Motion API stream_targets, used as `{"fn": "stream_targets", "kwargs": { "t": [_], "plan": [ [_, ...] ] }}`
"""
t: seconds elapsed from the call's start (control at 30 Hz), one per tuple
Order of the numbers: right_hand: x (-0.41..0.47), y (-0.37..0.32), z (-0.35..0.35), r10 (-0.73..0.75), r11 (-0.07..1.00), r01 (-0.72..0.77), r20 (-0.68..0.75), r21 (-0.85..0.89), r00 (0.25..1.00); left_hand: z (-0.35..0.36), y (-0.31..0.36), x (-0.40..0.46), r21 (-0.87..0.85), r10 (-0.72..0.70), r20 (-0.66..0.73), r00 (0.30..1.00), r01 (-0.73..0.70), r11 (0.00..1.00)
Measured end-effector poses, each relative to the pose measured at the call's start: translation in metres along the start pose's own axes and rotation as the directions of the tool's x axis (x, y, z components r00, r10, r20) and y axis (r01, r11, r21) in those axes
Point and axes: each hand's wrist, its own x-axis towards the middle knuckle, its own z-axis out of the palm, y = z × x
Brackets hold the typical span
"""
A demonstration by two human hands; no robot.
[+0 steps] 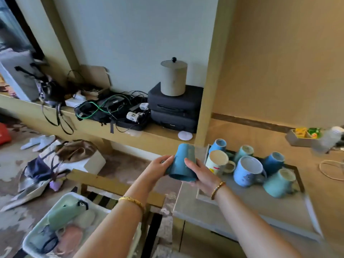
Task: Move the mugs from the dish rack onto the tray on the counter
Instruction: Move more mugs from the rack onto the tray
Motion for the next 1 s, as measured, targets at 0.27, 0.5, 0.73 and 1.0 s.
{"fn": "stream_targets", "kwargs": {
  "t": [0.27, 0.5, 0.73, 1.0],
  "plan": [
    [-0.021, -0.012, -0.112, -0.172, 0.970, 0.123, -0.232, -0.211, 0.957, 0.125, 0.030, 0.042, 0.296, 0.058, -0.022, 0.998, -0.049, 0.954],
    [-0.034, -0.022, -0.142, -0.236, 0.915, 0.153, -0.188, -0.375, 0.953, 0.181, 0.044, 0.059, 0.251, -0.151, 0.034, 0.988, 0.137, 0.958],
    [-0.041, -0.034, -0.155, -0.110, 0.991, 0.108, -0.021, -0.082, 0.994, 0.190, 0.031, 0.072, 0.140, -0.165, 0.043, 0.985, 0.157, 0.978],
    [-0.031, -0.025, -0.183, -0.037, 0.999, 0.027, -0.307, -0.038, 0.951, 0.182, 0.017, 0.071, 0.162, -0.069, 0.165, 0.984, 0.042, 0.986]
  ]
}}
